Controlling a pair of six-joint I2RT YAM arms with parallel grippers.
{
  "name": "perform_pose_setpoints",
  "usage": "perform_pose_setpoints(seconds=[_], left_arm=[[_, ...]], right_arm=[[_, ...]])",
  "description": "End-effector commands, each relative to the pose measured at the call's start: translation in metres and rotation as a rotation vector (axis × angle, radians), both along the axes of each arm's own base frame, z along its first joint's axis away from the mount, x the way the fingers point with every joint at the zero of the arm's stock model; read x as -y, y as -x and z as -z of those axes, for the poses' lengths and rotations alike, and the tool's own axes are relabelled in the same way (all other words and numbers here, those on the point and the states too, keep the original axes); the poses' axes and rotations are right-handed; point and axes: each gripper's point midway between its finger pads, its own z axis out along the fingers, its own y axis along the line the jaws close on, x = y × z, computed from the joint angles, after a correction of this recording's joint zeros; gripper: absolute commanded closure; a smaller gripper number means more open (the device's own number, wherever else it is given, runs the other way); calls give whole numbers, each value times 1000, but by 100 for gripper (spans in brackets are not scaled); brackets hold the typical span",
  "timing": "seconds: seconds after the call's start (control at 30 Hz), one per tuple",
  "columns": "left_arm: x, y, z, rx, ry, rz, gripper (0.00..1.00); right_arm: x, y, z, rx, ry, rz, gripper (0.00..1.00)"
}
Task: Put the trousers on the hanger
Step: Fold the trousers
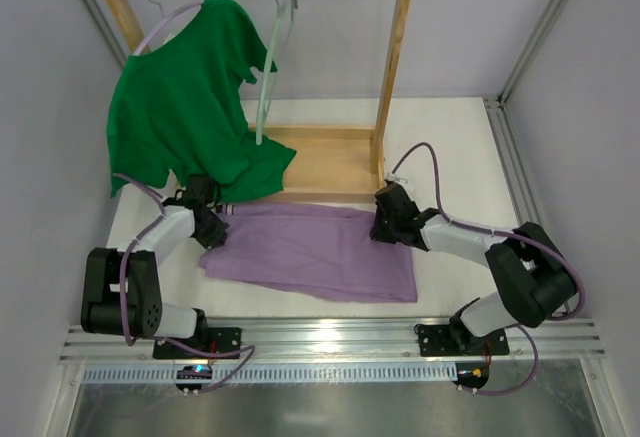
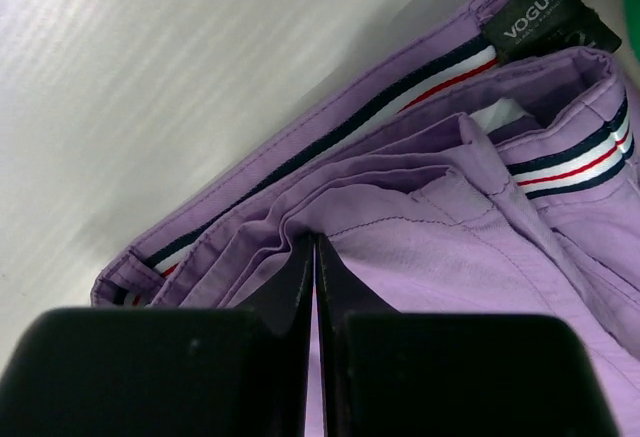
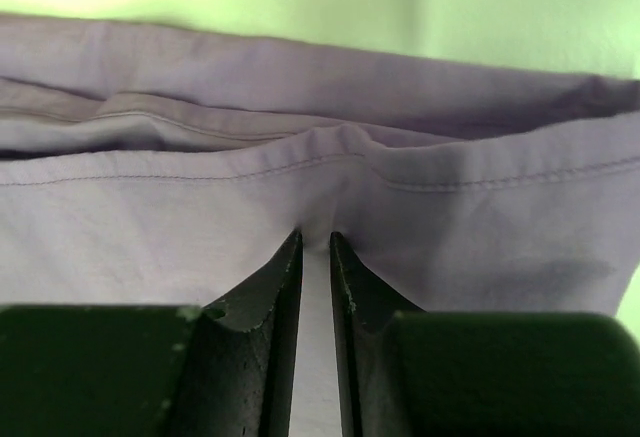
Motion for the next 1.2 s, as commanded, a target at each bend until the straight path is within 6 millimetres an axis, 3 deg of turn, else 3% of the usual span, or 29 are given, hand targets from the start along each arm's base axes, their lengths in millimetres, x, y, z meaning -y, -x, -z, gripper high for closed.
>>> perform_pose_setpoints(seconds=[0.0,0.17,0.23,0.3,0.43,0.53,0.63,0.8,0.93,1.03,1.13,1.17], left_arm=[[-23,14,9,-22,-67,-110,100],[-32,31,19,-59,-78,-179,100],[-34,38,20,-74,-83,-201,100],[-31,36,14,-35,-58,-217,100],[-30,25,-8,44,-39,-242,100],[-34,22,-20,72,-51,-262,100],[-41,32,-12,41,-92,-294,100],[-36,42,6,3,-63,-301,100],[-38,44,5,-9,-77,-306,100],[-43,40,-8,21,-94,-315,100],[-48,20,-46,119,-115,-278,100],[-48,1,-74,195,-111,-262,97]], right_arm=[[-30,-24,-3,81,-23,-195,79],[-39,-35,2,92,3,-275,79],[-40,-39,-5,91,14,-286,79],[-42,-43,-30,112,-5,-273,79],[-18,-26,-60,69,-1,-129,79],[4,-21,-63,75,19,-49,79],[31,-17,-43,43,67,25,79],[54,-13,-10,2,125,81,80],[56,-14,-4,-17,146,74,80],[54,-16,-17,5,133,64,80],[49,-19,-42,42,106,42,80],[44,-24,-59,73,80,31,80]])
